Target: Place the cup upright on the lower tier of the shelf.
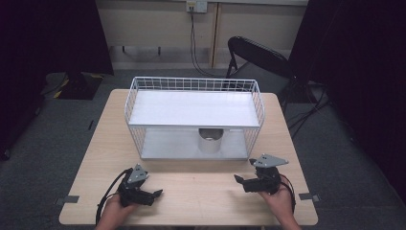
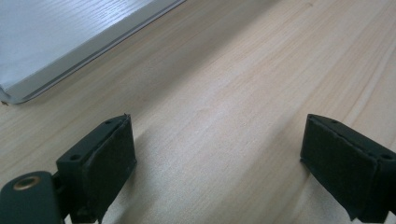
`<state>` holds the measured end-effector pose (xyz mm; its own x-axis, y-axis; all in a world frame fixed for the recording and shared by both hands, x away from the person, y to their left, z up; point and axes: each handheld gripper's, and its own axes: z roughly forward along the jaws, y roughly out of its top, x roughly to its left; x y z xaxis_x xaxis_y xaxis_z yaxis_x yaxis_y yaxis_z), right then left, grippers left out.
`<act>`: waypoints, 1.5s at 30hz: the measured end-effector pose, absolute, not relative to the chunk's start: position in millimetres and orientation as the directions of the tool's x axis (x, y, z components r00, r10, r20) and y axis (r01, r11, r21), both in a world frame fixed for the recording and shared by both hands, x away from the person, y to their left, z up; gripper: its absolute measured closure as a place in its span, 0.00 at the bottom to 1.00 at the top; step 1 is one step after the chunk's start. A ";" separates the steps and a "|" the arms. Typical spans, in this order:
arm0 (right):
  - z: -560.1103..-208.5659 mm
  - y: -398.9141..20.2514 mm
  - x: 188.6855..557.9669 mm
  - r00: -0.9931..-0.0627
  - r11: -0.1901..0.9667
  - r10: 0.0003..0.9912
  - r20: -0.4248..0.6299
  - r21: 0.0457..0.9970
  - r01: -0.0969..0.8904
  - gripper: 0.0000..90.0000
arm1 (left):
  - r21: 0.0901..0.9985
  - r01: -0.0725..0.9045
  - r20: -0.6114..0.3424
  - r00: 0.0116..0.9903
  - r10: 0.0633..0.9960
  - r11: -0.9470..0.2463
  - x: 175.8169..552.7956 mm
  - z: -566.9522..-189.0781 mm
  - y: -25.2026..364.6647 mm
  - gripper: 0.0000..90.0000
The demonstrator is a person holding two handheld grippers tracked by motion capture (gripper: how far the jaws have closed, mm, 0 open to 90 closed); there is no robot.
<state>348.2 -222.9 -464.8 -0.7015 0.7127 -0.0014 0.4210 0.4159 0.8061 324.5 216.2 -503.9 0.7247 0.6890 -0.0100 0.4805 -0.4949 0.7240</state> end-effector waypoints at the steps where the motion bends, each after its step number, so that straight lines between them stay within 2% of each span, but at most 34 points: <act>1: -465.2 -224.7 347.9 -0.699 0.418 0.715 -0.005 0.805 0.422 0.14 | 0.724 0.480 -0.010 0.725 0.689 -0.495 324.5 -503.9 216.2 0.10; 20: -469.9 -250.0 340.7 -0.708 0.438 0.706 -0.022 0.798 0.413 0.14 | 0.724 0.480 -0.010 0.725 0.689 -0.495 324.5 -503.9 216.2 0.10; 45: -487.6 -283.5 337.4 -0.668 0.440 0.744 -0.028 0.772 0.458 0.14 | 0.724 0.480 -0.009 0.725 0.689 -0.496 324.5 -503.9 216.2 0.10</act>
<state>337.4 -283.5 -487.6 -0.6676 0.7440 -0.0285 0.4578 0.4403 0.7724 324.5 216.2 -503.9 0.7250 0.6886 -0.0094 0.4801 -0.4957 0.7237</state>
